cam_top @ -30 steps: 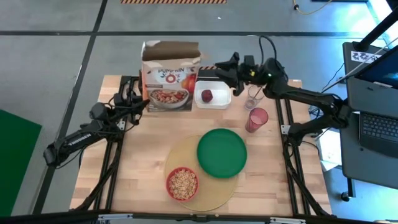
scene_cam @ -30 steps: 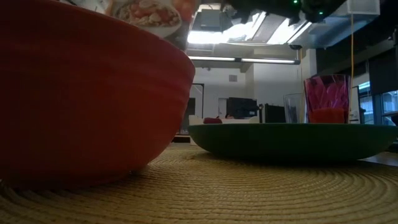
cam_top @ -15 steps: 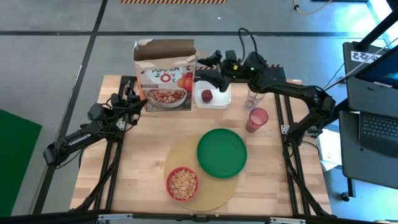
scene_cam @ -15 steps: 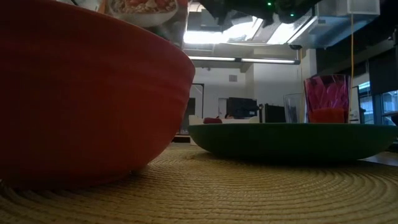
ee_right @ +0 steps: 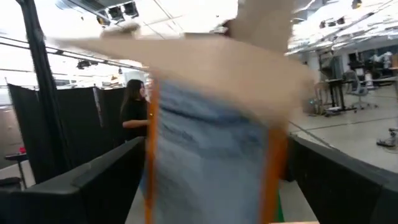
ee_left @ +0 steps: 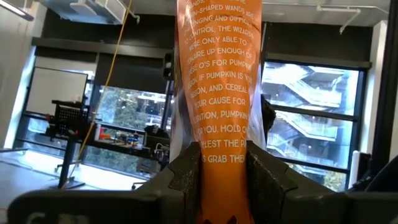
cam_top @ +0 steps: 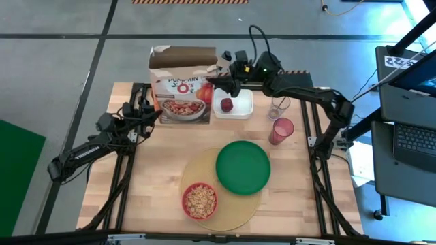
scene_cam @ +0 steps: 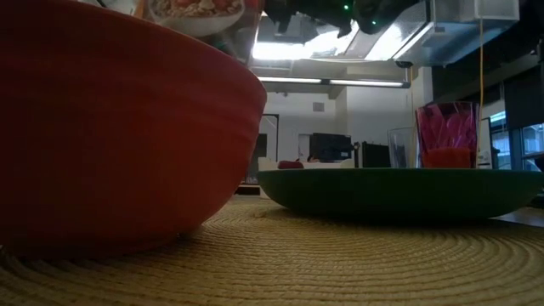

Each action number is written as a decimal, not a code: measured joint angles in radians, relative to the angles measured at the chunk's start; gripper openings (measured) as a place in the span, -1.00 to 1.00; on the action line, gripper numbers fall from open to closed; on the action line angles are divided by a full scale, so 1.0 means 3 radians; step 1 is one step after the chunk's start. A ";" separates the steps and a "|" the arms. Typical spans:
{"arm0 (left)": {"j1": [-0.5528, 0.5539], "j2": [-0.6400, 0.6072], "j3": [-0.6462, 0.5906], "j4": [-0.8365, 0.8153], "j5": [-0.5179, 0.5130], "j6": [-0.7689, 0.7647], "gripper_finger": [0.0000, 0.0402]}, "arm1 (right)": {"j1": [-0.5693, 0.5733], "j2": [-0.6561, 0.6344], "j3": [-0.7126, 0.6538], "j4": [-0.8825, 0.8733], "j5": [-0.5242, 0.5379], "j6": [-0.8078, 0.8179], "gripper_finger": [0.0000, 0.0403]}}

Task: Arrange a breakfast setting
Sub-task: Pour the cereal from the cereal box into the orange bowl

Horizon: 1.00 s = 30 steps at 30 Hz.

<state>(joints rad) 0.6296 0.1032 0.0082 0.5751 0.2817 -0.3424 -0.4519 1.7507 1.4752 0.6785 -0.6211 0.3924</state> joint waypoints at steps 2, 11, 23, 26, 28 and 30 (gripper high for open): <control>0.0000 0.0001 0.0000 -0.0010 0.0002 0.0001 -0.53 | 0.0038 0.0027 0.0068 -0.0027 0.0002 -0.0012 0.86; 0.0001 0.0001 0.0000 -0.0043 -0.0036 -0.0077 -0.52 | 0.0046 0.0047 0.0130 -0.0434 0.0030 -0.0089 0.41; -0.0001 -0.0003 0.0027 -0.0070 -0.0332 -0.0345 -0.40 | 0.0093 0.0049 0.0132 -0.0472 0.0119 -0.0227 -0.46; 0.0001 -0.0001 0.0027 -0.0088 -0.0377 -0.0354 -0.35 | 0.0093 0.0049 0.0132 -0.0517 0.0109 -0.0285 -0.59; 0.0001 -0.0001 0.0027 -0.0085 -0.0435 -0.0460 -0.30 | 0.0094 0.0050 0.0132 -0.0531 0.0085 -0.0290 -0.67; 0.0001 0.0000 0.0027 -0.0079 -0.0557 -0.0661 -0.22 | 0.0096 0.0051 0.0130 -0.0537 0.0080 -0.0294 -0.73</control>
<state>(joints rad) 0.6300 0.1031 0.0162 0.5515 0.1146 -0.5406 -0.4232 1.7659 1.5141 0.5175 -0.5971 0.3040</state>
